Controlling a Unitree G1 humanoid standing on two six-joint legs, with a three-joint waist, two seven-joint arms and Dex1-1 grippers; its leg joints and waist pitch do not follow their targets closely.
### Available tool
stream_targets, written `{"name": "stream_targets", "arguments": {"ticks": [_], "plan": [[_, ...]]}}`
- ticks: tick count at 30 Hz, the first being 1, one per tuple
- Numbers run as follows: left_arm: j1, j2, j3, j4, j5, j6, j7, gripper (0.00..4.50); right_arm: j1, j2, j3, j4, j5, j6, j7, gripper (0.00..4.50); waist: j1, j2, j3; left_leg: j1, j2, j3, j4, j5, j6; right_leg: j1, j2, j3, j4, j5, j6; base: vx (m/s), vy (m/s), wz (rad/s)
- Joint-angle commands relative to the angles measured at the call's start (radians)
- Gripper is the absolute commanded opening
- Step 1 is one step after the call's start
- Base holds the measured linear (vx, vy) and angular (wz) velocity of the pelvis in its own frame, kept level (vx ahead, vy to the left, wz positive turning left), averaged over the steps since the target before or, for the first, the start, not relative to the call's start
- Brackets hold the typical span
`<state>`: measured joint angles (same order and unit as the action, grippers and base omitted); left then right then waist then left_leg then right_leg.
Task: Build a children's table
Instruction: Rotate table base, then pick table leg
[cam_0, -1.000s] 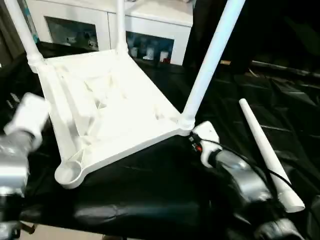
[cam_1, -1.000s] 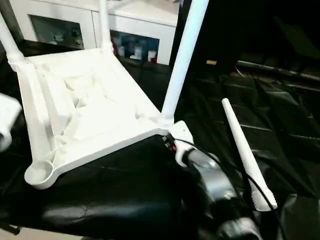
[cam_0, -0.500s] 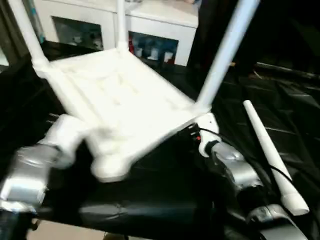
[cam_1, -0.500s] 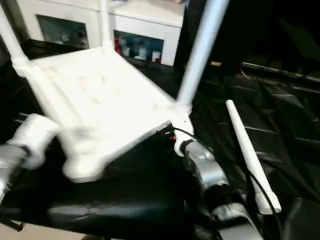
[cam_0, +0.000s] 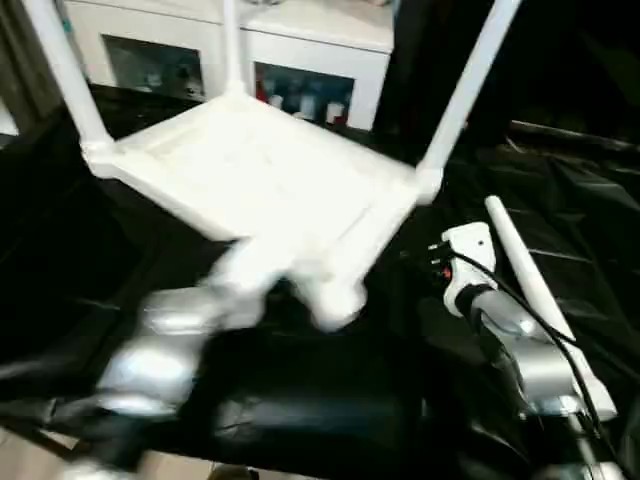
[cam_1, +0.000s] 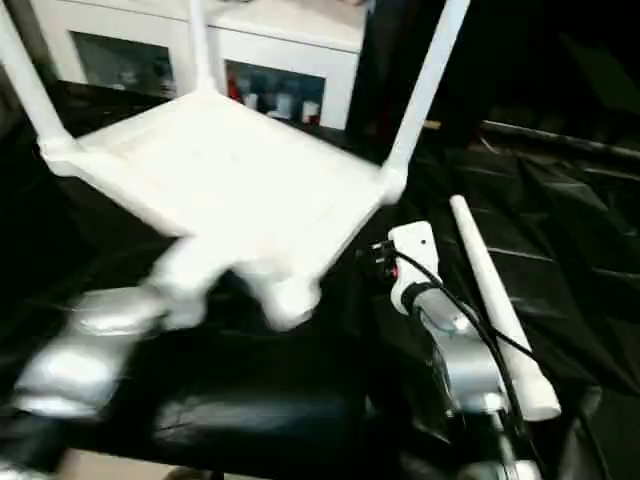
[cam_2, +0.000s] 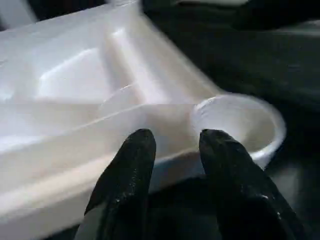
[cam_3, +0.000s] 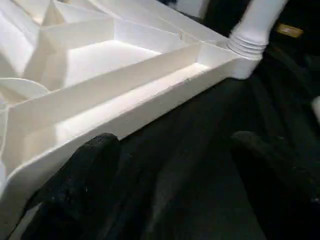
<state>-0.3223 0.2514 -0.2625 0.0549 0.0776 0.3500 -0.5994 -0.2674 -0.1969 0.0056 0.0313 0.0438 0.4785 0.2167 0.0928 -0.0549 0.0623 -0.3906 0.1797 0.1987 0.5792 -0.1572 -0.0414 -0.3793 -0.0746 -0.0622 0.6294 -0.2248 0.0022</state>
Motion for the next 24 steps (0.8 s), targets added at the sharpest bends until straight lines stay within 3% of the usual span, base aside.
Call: {"name": "stream_targets", "arguments": {"ticks": [1,2,3,4,5,10,12,18,20,22,24], "plan": [[0.001,0.01,0.003,-0.007,0.0,-0.011,-0.001,1.84,-0.006,-0.015,-0.029,-0.056,-0.013,0.099,-0.03,3.92,-0.007,0.012,-0.068,0.025,0.055,-0.037,-0.075,-0.24,-0.055,0.038,-0.069,0.053,-0.08,-0.076,-0.131,0.0,0.0,0.0],[0.002,0.011,0.005,-0.008,-0.003,-0.014,-0.004,1.84,-0.007,-0.017,-0.032,-0.061,-0.008,0.108,-0.029,3.92,-0.009,0.01,-0.067,0.024,0.053,-0.036,-0.072,-0.224,-0.048,0.037,-0.068,0.054,-0.079,-0.068,-0.132,0.0,0.0,0.0],[0.004,0.019,0.019,-0.012,-0.016,-0.03,-0.022,1.84,-0.015,-0.025,-0.046,-0.088,0.019,0.161,-0.019,3.92,-0.011,0.016,-0.067,0.025,0.05,-0.032,-0.067,-0.207,-0.026,0.035,-0.072,0.057,-0.083,-0.082,-0.14,0.0,0.0,0.0],[0.006,0.033,0.032,-0.02,-0.029,-0.048,-0.045,1.84,-0.029,-0.04,-0.066,-0.109,0.042,0.214,-0.01,3.92,-0.012,0.012,-0.067,0.026,0.05,-0.03,-0.065,-0.2,-0.019,0.035,-0.071,0.058,-0.084,-0.084,-0.141,0.0,0.0,0.0],[0.006,0.041,0.036,-0.022,-0.033,-0.059,-0.053,1.92,-0.036,-0.049,-0.076,-0.117,0.048,0.24,-0.007,4.09,-0.01,0.016,-0.068,0.028,0.052,-0.031,-0.065,-0.179,-0.012,0.035,-0.07,0.058,-0.08,-0.074,-0.146,0.0,0.0,0.0],[0.022,0.091,0.034,-0.085,-0.098,-0.06,-0.155,1.95,-0.109,-0.161,-0.121,-0.075,0.019,0.383,0.01,4.4,-0.012,0.017,-0.067,0.034,0.055,-0.029,-0.064,-0.167,-0.027,0.031,-0.065,0.055,-0.073,-0.065,-0.168,0.0,0.0,0.0],[0.027,0.108,0.025,-0.116,-0.12,-0.044,-0.193,1.95,-0.137,-0.213,-0.13,-0.039,0.02,0.408,0.036,4.4,-0.007,0.019,-0.065,0.038,0.054,-0.024,-0.063,-0.187,-0.035,0.027,-0.067,0.057,-0.076,-0.087,-0.171,0.0,0.0,0.0],[0.001,0.105,0.024,-0.161,-0.164,-0.012,-0.226,1.95,-0.204,-0.353,-0.148,0.111,0.021,0.455,0.09,4.4,-0.002,0.01,-0.065,0.035,0.053,-0.022,-0.057,-0.168,-0.03,0.033,-0.07,0.058,-0.076,-0.084,-0.182,0.0,0.0,0.0],[-0.007,0.1,0.03,-0.156,-0.168,-0.009,-0.221,1.95,-0.212,-0.384,-0.142,0.16,0.01,0.452,0.1,4.4,-0.002,0.008,-0.065,0.033,0.051,-0.022,-0.056,-0.163,-0.028,0.035,-0.069,0.058,-0.077,-0.083,-0.186,0.0,0.0,0.0],[-0.008,0.107,0.026,-0.152,-0.16,-0.011,-0.221,1.95,-0.214,-0.412,-0.12,0.189,-0.009,0.468,0.105,4.4,-0.004,-0.002,-0.067,0.029,0.05,-0.021,-0.053,-0.148,-0.013,0.039,-0.069,0.057,-0.077,-0.077,-0.182,0.0,0.0,0.0],[-0.002,0.114,0.02,-0.148,-0.151,-0.014,-0.22,1.95,-0.213,-0.436,-0.105,0.222,-0.016,0.498,0.116,4.4,-0.006,0.0,-0.069,0.026,0.048,-0.023,-0.051,-0.125,-0.002,0.043,-0.069,0.056,-0.074,-0.066,-0.188,0.0,0.0,0.0]]}}
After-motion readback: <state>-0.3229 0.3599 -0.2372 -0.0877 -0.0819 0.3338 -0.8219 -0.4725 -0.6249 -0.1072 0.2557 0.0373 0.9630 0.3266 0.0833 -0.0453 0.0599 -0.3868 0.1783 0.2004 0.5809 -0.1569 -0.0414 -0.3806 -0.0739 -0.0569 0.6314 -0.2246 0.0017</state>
